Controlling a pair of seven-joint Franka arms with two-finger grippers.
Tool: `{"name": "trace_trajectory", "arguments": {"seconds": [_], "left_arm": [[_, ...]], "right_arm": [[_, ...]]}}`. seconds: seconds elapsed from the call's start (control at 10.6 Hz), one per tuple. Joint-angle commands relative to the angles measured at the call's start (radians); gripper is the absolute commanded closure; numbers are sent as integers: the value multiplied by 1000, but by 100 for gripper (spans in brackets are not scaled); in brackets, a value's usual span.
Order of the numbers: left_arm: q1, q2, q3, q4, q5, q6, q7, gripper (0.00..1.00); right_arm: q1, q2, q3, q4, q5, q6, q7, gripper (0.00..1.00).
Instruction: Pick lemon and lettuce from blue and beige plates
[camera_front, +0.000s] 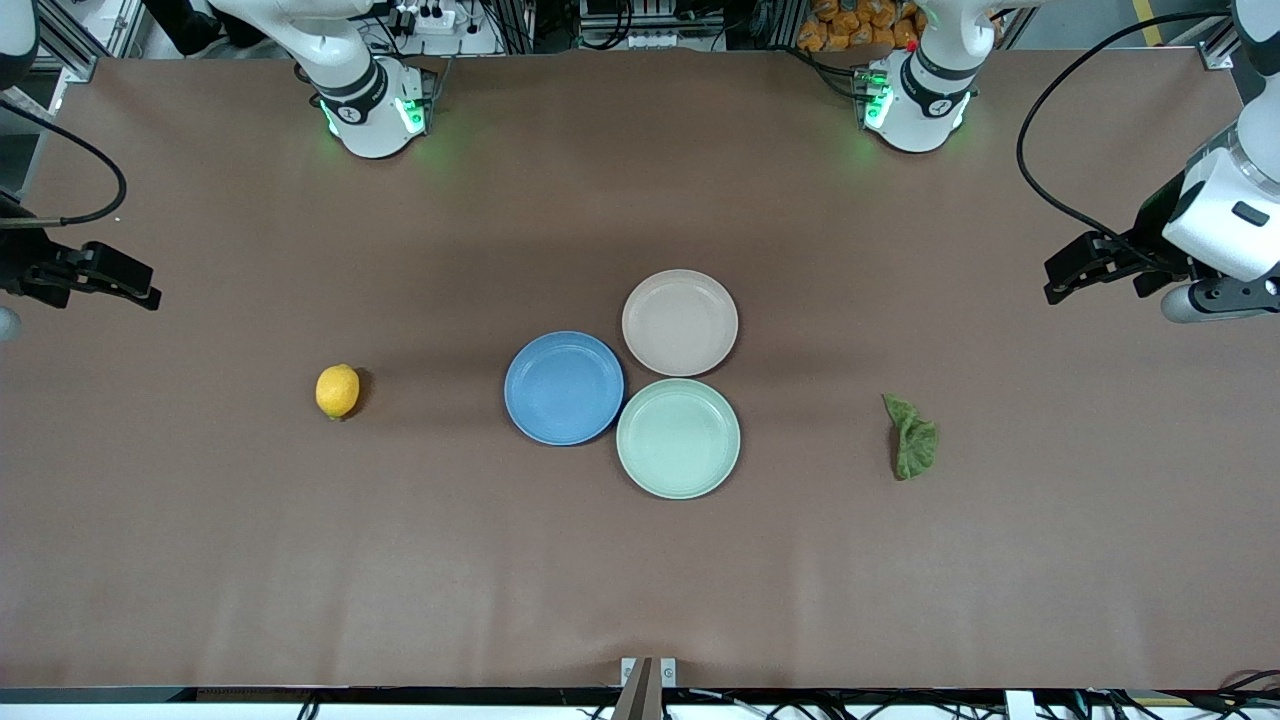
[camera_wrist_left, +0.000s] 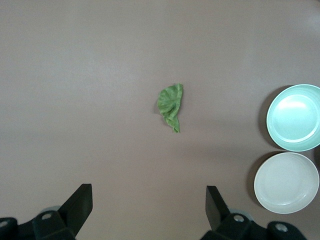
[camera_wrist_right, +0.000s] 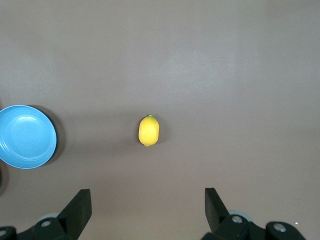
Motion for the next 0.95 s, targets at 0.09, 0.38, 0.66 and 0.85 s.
{"name": "trace_trajectory", "arguments": {"seconds": [0.09,0.38,0.66,0.85], "left_arm": [[-5,-3,18,13,-23,-30,40,0],[-5,-3,24,13,-9,-51,40,0],[-5,-4,26,13,-7,-59,40,0],[-5,-4,26,13,-7,-65,40,0]], "right_arm": [[0,-3,2,14,-18,-21,-12,0],[1,-3,3,14,-40,-21,-15,0],[3,-1,5,14,-39,-23,-15,0],[6,0,8,14,-33,-21,-15,0]]}}
